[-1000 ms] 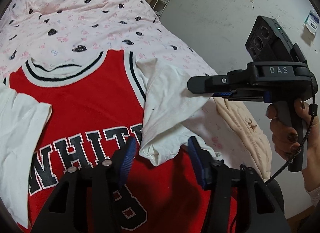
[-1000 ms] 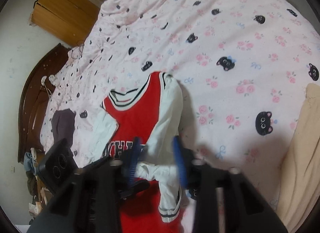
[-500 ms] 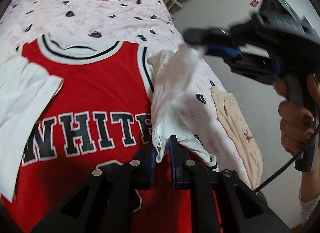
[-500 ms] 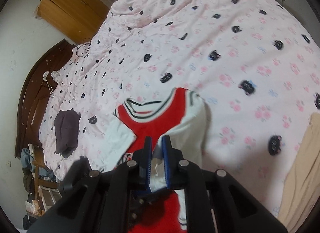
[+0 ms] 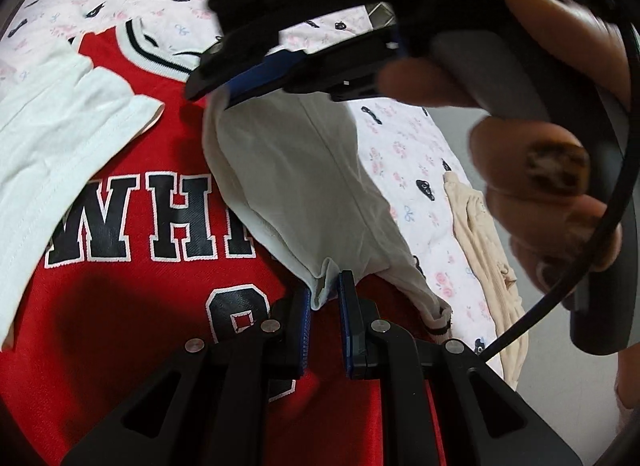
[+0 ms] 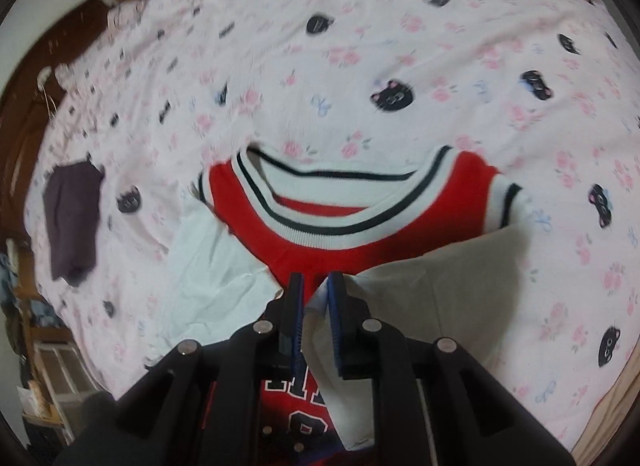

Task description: Fold clothes

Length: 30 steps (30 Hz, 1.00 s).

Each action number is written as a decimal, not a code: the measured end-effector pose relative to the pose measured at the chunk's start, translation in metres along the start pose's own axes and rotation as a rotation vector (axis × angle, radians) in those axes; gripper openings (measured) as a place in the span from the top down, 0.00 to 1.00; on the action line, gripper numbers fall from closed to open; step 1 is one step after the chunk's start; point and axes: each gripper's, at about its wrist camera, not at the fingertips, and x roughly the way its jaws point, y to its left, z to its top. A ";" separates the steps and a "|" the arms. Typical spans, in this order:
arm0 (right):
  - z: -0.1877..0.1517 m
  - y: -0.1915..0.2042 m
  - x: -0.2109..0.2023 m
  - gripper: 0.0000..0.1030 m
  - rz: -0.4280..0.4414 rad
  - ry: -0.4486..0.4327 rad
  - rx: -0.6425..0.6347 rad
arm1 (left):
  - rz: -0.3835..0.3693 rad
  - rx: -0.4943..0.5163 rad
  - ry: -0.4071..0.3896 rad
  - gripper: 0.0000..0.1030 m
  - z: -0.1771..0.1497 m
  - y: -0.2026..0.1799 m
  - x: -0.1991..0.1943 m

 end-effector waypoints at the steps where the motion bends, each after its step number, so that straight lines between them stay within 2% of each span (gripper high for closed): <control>1: 0.001 0.003 0.005 0.83 -0.009 0.011 -0.016 | 0.001 -0.001 -0.001 0.89 -0.001 0.001 0.000; 4: 0.005 0.008 0.001 0.81 0.030 -0.002 -0.043 | 0.008 0.000 -0.004 0.89 -0.002 0.001 0.001; 7: 0.011 0.006 -0.027 0.74 0.094 -0.076 -0.039 | 0.011 0.001 -0.004 0.89 -0.003 0.001 0.000; 9: 0.016 0.003 -0.048 0.73 0.129 -0.131 -0.033 | 0.010 -0.001 -0.005 0.89 -0.004 0.001 0.000; 13: 0.014 -0.011 -0.073 0.73 0.128 -0.176 -0.027 | -0.009 -0.026 -0.014 0.89 -0.006 0.002 -0.008; 15: 0.007 -0.022 -0.079 0.73 0.122 -0.183 -0.017 | -0.042 -0.047 -0.011 0.89 -0.007 0.002 -0.017; 18: -0.018 -0.035 -0.086 0.73 0.095 -0.201 -0.034 | -0.051 -0.022 -0.015 0.88 -0.013 -0.002 -0.041; 20: -0.045 -0.043 -0.090 0.73 0.056 -0.214 -0.063 | -0.030 0.006 -0.014 0.86 -0.015 -0.006 -0.059; 24: -0.104 -0.058 -0.094 0.73 -0.016 -0.229 -0.105 | 0.073 0.077 -0.035 0.70 -0.046 0.000 -0.103; 30: -0.186 -0.069 -0.098 0.72 -0.052 -0.227 -0.120 | 0.216 0.090 -0.058 0.69 -0.106 0.021 -0.155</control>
